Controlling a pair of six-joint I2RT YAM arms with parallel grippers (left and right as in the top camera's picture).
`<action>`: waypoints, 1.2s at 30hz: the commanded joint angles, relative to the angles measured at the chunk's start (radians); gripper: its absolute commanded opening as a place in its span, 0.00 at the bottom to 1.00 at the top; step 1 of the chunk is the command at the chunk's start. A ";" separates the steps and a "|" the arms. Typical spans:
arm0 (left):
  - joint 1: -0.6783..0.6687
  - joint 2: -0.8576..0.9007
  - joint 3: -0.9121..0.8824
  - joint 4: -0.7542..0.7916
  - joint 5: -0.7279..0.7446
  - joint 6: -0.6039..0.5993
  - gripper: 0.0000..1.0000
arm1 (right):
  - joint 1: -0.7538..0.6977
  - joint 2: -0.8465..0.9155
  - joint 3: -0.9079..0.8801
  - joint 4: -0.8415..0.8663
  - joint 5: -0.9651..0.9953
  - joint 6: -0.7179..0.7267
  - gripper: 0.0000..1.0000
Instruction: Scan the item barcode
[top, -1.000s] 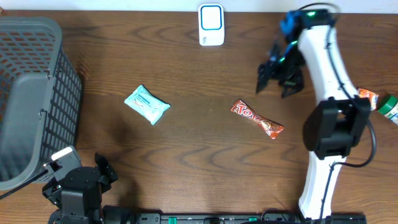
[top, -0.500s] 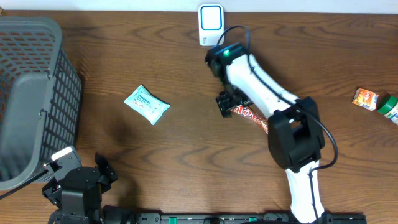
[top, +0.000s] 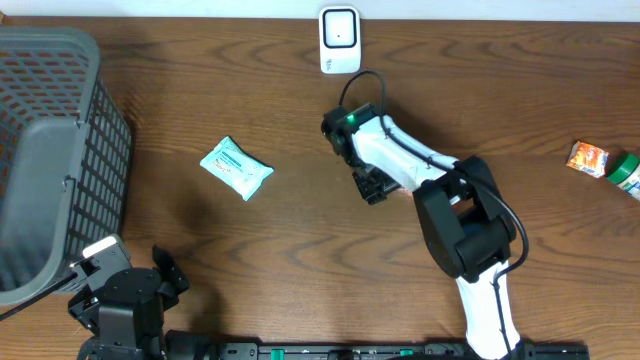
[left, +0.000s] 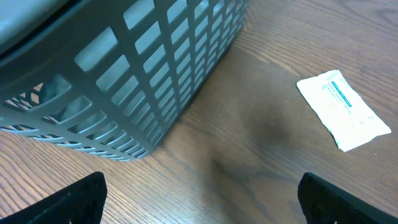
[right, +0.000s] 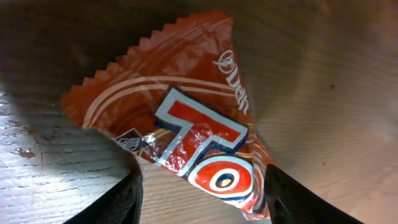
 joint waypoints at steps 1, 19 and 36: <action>0.005 0.000 0.002 -0.003 -0.006 -0.005 0.98 | 0.025 -0.013 -0.038 0.038 0.052 0.011 0.59; 0.005 0.000 0.002 -0.003 -0.006 -0.005 0.98 | 0.023 -0.019 -0.045 0.093 -0.156 -0.035 0.01; 0.005 0.000 0.002 -0.003 -0.006 -0.005 0.98 | -0.151 -0.015 0.093 0.068 -1.341 -0.595 0.01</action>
